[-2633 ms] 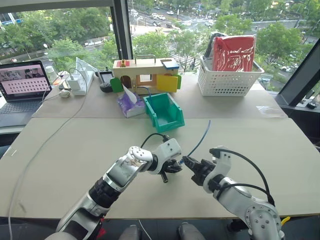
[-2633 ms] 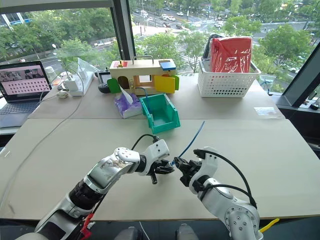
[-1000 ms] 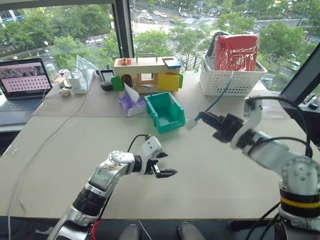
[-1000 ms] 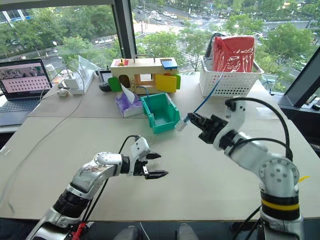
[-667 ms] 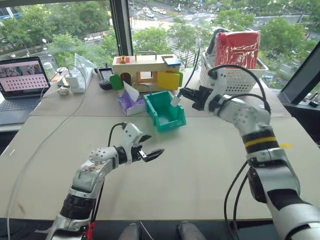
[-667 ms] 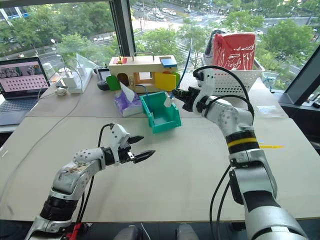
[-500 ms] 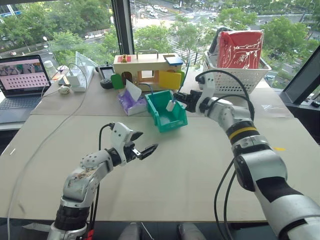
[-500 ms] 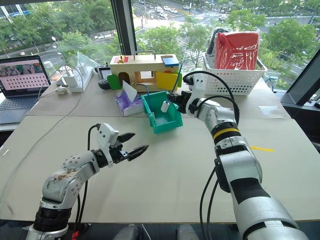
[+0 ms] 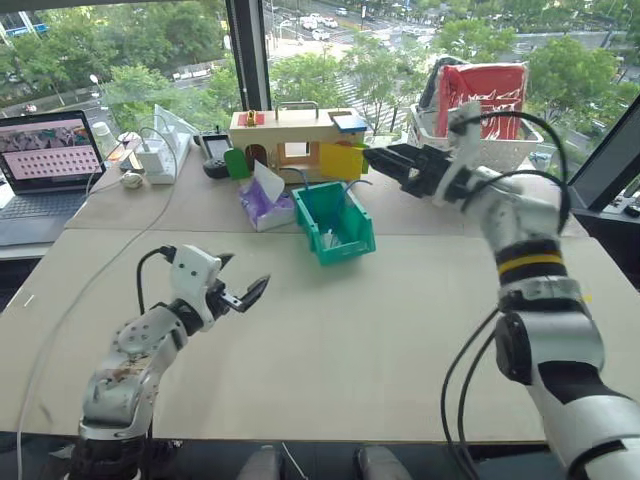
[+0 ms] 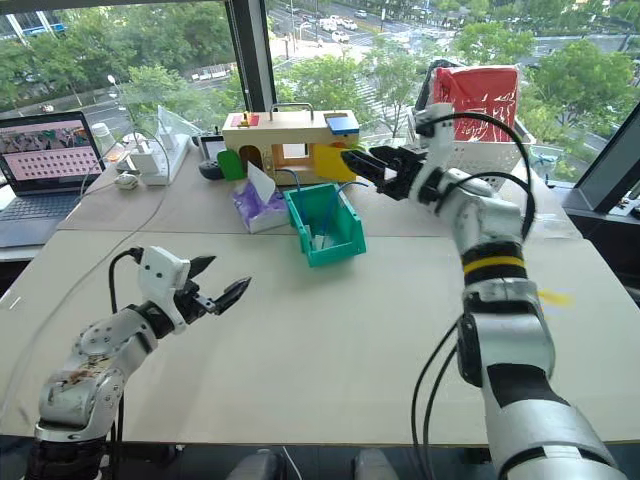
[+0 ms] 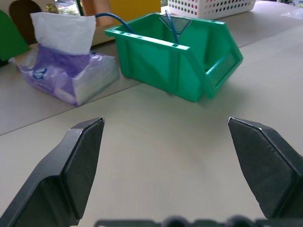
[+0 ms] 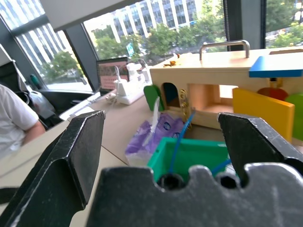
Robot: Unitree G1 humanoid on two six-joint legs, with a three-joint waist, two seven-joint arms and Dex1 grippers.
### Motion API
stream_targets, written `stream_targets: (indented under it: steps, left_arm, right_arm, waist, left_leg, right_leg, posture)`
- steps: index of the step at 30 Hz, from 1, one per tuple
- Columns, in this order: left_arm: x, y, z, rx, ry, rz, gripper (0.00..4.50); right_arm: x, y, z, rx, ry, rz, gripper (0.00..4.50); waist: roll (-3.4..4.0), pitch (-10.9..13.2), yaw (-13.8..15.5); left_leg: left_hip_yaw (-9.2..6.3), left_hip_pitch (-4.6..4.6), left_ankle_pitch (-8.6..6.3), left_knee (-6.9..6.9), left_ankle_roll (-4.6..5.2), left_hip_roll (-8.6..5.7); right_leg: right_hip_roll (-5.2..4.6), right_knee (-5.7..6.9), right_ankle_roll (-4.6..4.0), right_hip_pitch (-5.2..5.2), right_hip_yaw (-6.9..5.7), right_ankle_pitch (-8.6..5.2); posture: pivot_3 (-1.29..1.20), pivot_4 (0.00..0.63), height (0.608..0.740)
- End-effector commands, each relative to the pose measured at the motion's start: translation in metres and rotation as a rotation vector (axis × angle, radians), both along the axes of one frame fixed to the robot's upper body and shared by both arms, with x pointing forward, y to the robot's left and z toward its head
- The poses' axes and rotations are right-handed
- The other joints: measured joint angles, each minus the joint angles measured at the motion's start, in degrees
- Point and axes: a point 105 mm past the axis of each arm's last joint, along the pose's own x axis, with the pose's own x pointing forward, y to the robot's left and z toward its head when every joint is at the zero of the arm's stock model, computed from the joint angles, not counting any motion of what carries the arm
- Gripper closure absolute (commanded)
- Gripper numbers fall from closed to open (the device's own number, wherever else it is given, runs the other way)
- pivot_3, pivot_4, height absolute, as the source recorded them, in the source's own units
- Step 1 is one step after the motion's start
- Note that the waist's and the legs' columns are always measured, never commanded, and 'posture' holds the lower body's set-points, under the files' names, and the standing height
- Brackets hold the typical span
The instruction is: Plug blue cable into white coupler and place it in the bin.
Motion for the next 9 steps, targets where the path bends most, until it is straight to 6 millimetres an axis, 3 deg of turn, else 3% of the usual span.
stream_targets:
  steps: [1,5,9]
  left_arm:
    - [0.006,0.002,0.023,-0.057,-0.096,-0.047,0.0]
    - [0.024,0.001,0.021,-0.053,-0.101,-0.059,0.0]
    - [0.032,-0.007,0.01,-0.058,-0.03,-0.147,0.0]
  right_arm:
    - [-0.046,-0.02,0.002,-0.019,-0.134,0.012,0.02]
    - [-0.076,-0.032,-0.06,-0.149,-0.058,-0.12,0.02]
    - [-0.08,-0.043,-0.087,-0.217,-0.043,-0.271,0.02]
  waist:
    - [0.0,0.01,0.04]
    - [0.0,0.0,0.22]
    - [0.01,0.0,-0.75]
  left_leg:
    - [0.0,-0.01,0.0,0.0,0.0,-0.01]
    - [0.07,0.05,0.0,0.06,0.0,0.0]
    - [0.25,0.25,0.04,0.07,-0.05,-0.01]
  right_leg:
    - [-0.01,0.0,0.0,0.0,0.0,0.0]
    - [0.0,0.06,0.01,0.04,0.06,0.0]
    - [0.03,0.14,0.03,0.07,0.26,-0.01]
  posture:
    - [0.0,0.15,0.733]
    - [0.0,0.15,0.733]
    - [0.0,0.15,0.733]
